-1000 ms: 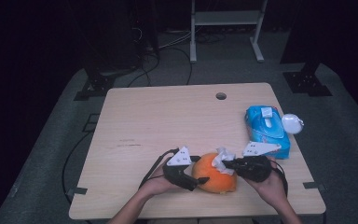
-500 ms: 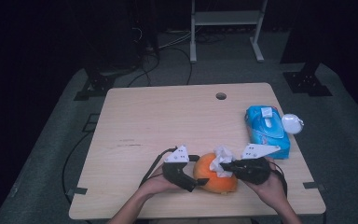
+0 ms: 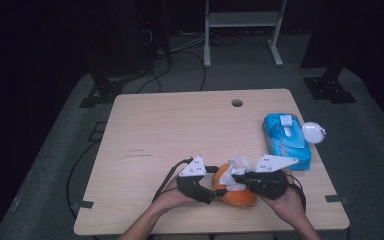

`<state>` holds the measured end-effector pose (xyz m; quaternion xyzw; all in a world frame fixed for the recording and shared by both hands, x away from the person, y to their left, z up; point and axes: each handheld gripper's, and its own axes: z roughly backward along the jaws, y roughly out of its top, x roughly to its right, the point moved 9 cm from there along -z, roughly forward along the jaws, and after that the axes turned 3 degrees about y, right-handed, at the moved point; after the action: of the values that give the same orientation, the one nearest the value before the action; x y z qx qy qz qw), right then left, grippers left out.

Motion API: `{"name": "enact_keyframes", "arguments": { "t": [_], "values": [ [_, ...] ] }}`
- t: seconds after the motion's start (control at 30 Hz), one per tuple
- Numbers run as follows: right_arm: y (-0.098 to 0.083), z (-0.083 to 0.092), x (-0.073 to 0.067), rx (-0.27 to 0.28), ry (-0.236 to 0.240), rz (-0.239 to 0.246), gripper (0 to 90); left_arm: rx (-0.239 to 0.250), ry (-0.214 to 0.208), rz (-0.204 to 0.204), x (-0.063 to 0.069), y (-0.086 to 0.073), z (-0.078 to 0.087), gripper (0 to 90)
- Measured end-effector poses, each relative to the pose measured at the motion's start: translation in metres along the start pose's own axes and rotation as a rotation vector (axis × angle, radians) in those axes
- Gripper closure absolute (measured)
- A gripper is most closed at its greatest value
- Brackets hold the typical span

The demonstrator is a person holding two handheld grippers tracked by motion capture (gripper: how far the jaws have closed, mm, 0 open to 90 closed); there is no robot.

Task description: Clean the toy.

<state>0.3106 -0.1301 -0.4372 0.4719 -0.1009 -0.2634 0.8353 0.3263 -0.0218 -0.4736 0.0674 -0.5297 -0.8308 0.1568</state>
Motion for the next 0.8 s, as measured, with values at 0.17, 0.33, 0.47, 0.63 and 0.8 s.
{"name": "enact_keyframes", "arguments": {
  "t": [0.17, 0.33, 0.47, 0.63, 0.8],
  "values": [
    [-0.001, 0.001, 0.001, -0.010, -0.006, -0.008, 84.1, -0.019, -0.032, 0.031, 0.002, -0.007, -0.006, 25.8],
    [0.007, -0.008, -0.023, -0.008, 0.044, 0.051, 84.0, -0.015, -0.015, -0.016, 0.010, -0.002, -0.007, 31.0],
    [0.007, -0.013, -0.025, -0.034, -0.002, 0.090, 84.1, -0.016, -0.015, -0.019, 0.009, -0.002, -0.006, 31.4],
    [0.003, 0.007, 0.011, -0.002, -0.082, -0.017, 84.6, -0.029, -0.025, -0.025, 0.009, -0.005, -0.005, 28.8],
    [0.003, 0.003, 0.003, -0.003, -0.045, -0.013, 84.4, -0.023, -0.044, 0.031, 0.011, 0.000, -0.006, 23.4]
  ]
}}
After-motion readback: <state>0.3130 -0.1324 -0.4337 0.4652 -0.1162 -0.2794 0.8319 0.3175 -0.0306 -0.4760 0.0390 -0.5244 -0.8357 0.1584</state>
